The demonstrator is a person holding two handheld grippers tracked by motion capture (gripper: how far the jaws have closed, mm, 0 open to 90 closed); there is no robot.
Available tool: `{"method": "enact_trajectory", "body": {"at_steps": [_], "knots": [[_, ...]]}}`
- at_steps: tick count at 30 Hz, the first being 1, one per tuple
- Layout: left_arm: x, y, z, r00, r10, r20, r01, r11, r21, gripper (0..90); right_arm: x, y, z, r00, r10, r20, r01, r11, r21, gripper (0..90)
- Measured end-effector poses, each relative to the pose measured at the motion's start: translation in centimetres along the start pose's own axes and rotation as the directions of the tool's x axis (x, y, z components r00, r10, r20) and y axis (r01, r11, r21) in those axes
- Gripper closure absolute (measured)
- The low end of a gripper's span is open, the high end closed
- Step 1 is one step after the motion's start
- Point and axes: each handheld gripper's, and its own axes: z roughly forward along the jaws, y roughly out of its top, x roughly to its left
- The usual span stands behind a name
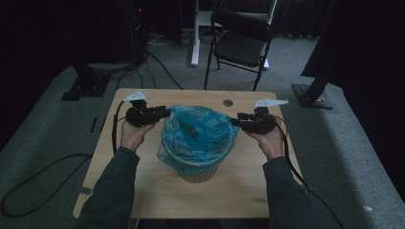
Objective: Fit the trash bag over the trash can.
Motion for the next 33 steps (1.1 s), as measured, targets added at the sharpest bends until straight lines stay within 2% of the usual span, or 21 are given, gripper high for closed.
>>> {"method": "enact_trajectory", "body": {"at_steps": [5, 10, 12, 13, 14, 17, 19, 21, 22, 23, 24, 25, 28, 30, 31, 33], "knots": [[-0.4, 0.4, 0.1, 0.9989, 0.039, 0.025, -0.039, 0.9993, -0.001, 58.9, 0.5, 0.4, -0.1, 0.9993, -0.031, -0.022, 0.031, 0.999, -0.015, 54.2], [-0.6, 0.7, 0.0, 0.9985, 0.051, 0.019, -0.051, 0.9987, -0.003, 61.4, 1.1, 0.4, -0.9, 0.9946, -0.062, -0.083, 0.057, 0.996, -0.063, 51.5], [-0.6, 0.8, 0.1, 0.9985, 0.053, 0.015, -0.053, 0.9986, 0.0, 62.5, 1.1, 0.4, -0.9, 0.9946, -0.062, -0.083, 0.057, 0.996, -0.063, 51.5], [-0.6, 1.0, 0.2, 0.9987, 0.051, 0.009, -0.051, 0.9987, -0.002, 62.5, 1.3, 0.5, -0.9, 0.9923, -0.074, -0.099, 0.068, 0.996, -0.065, 50.5], [-0.6, 1.0, 0.2, 0.9988, 0.048, 0.009, -0.048, 0.9989, -0.005, 64.6, 1.7, 0.7, -0.7, 0.9876, -0.104, -0.118, 0.098, 0.994, -0.052, 48.6], [-0.5, 1.0, 0.4, 0.9991, 0.043, 0.001, -0.043, 0.9991, -0.002, 66.6, 2.2, 1.0, -0.4, 0.9854, -0.137, -0.102, 0.134, 0.99, -0.034, 47.9], [-0.5, 1.1, 0.6, 0.9992, 0.04, -0.008, -0.04, 0.9992, 0.008, 69.7, 2.4, 1.1, -0.2, 0.9823, -0.148, -0.115, 0.144, 0.989, -0.039, 47.9], [-0.4, 1.1, 0.7, 0.9991, 0.042, -0.011, -0.042, 0.9991, 0.011, 70.8, 2.4, 1.2, -0.1, 0.9819, -0.156, -0.107, 0.154, 0.988, -0.031, 47.9], [-0.4, 1.2, 0.9, 0.999, 0.042, -0.014, -0.041, 0.999, 0.016, 72.1, 2.5, 1.3, 0.0, 0.9819, -0.16, -0.102, 0.158, 0.987, -0.021, 50.2], [-0.4, 1.3, 1.0, 0.999, 0.041, -0.018, -0.041, 0.999, 0.019, 75.1, 2.6, 1.5, 0.4, 0.9811, -0.179, -0.074, 0.18, 0.984, 0.004, 62.6], [-0.4, 1.4, 1.2, 0.9991, 0.035, -0.024, -0.035, 0.9992, 0.021, 77.6, 2.6, 1.6, 0.6, 0.9818, -0.178, -0.066, 0.179, 0.984, 0.007, 70.1], [-0.4, 1.4, 1.4, 0.9989, 0.034, -0.031, -0.034, 0.9991, 0.025, 79.4, 2.4, 1.7, 0.8, 0.9861, -0.157, -0.054, 0.157, 0.988, 0.0, 76.9], [-0.3, 1.5, 1.9, 0.999, 0.013, -0.043, -0.012, 0.9995, 0.031, 84.1, 1.7, 2.0, 0.9, 0.9955, -0.093, -0.016, 0.092, 0.995, -0.027, 88.7], [-0.1, 1.4, 2.4, 0.9983, 0.0, -0.058, 0.003, 0.9991, 0.042, 85.0, 1.5, 2.0, 1.0, 0.9971, -0.076, -0.001, 0.075, 0.997, -0.032, 89.9], [0.0, 1.4, 2.5, 0.9981, -0.009, -0.061, 0.012, 0.9989, 0.046, 86.9, 1.1, 2.1, 1.3, 0.9983, -0.044, 0.04, 0.045, 0.999, -0.029, 90.0], [0.4, 1.2, 3.0, 0.9973, -0.024, -0.069, 0.029, 0.9977, 0.062, 88.0, 0.6, 2.0, 1.6, 0.9974, -0.014, 0.07, 0.015, 1.0, -0.007, 90.0]]}}
